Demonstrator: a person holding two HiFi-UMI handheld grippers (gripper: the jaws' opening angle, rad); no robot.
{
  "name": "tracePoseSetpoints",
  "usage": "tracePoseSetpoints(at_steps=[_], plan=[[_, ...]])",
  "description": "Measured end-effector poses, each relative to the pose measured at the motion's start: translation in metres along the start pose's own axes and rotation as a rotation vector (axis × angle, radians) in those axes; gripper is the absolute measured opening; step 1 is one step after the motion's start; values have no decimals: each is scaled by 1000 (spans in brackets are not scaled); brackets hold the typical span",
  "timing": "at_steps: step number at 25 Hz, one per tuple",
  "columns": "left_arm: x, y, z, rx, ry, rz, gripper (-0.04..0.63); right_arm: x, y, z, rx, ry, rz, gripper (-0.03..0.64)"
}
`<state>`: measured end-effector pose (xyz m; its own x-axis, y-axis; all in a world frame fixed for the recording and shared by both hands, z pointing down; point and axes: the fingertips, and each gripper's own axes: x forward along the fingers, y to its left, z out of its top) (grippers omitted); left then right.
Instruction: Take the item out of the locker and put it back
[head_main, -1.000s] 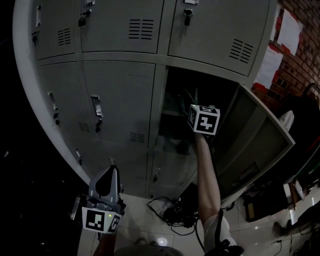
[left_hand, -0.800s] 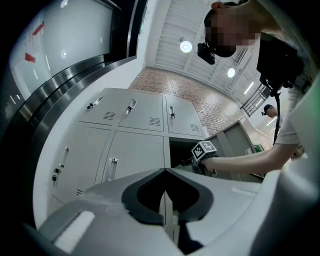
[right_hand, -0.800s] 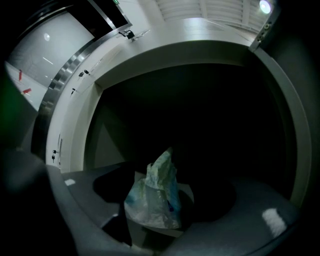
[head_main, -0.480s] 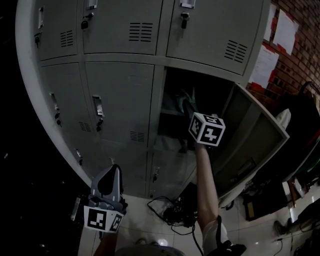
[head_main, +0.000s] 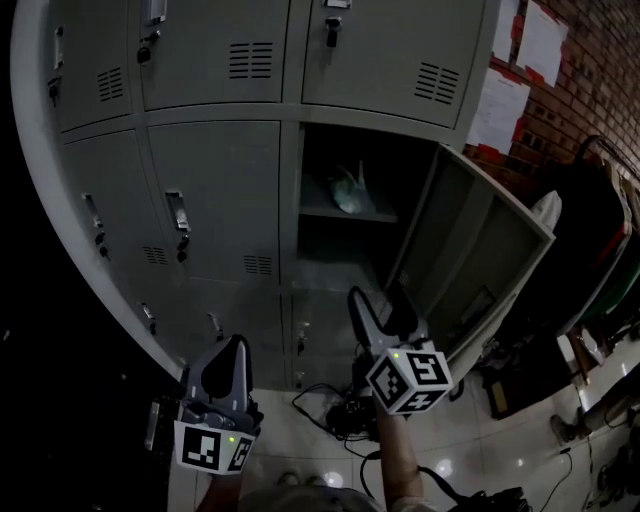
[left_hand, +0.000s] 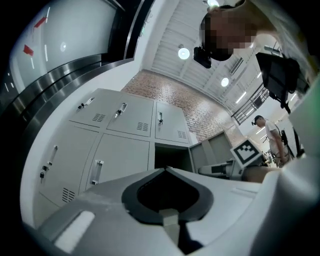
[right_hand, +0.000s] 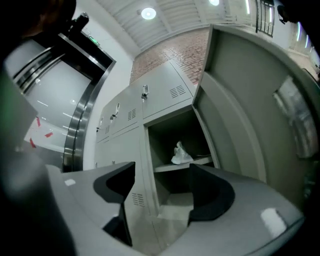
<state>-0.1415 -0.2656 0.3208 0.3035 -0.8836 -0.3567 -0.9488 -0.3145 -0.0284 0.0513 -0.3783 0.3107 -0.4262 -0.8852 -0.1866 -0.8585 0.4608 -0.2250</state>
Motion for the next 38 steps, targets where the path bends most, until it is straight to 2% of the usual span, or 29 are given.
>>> tracePoseSetpoints(at_steps=[5,8,11,12,14,18,24,29,33,38], plan=[[-10,-20,-8,-21,36,-50,6,-67,35,-20,39,35,42,307],[-18,-33,-15,-46,58,-76,6,-97,49,-28,18,61,59,284],[-25,-45,-22,-53,80,-103,6,-123,53,-30,-3,45,28,220],[-25,-48,-25,-50,89,-110,6,-129,53,-32,-29,38,19,195],[-25,-51,-32,-44,104,-121,6,-137,54,-36,-65,30,25,3],[-24,-51,-31,-46,104,-126,6,-138,60,-26,-54,-4,67,3],[-31,-52,-28,-61,104,-156,6,-142,55,-32,-71,24,24,3],[-49,-43,-27,-68,112,-140,6,-156,77,-22,-89,-9,31,3],[-84,-60,-15,-65,105,-123,6,-201,92,-22,-73,-1,26,3],[-138,-103,8,-80,77,-118,6,-276,105,-19,-68,-3,28,3]])
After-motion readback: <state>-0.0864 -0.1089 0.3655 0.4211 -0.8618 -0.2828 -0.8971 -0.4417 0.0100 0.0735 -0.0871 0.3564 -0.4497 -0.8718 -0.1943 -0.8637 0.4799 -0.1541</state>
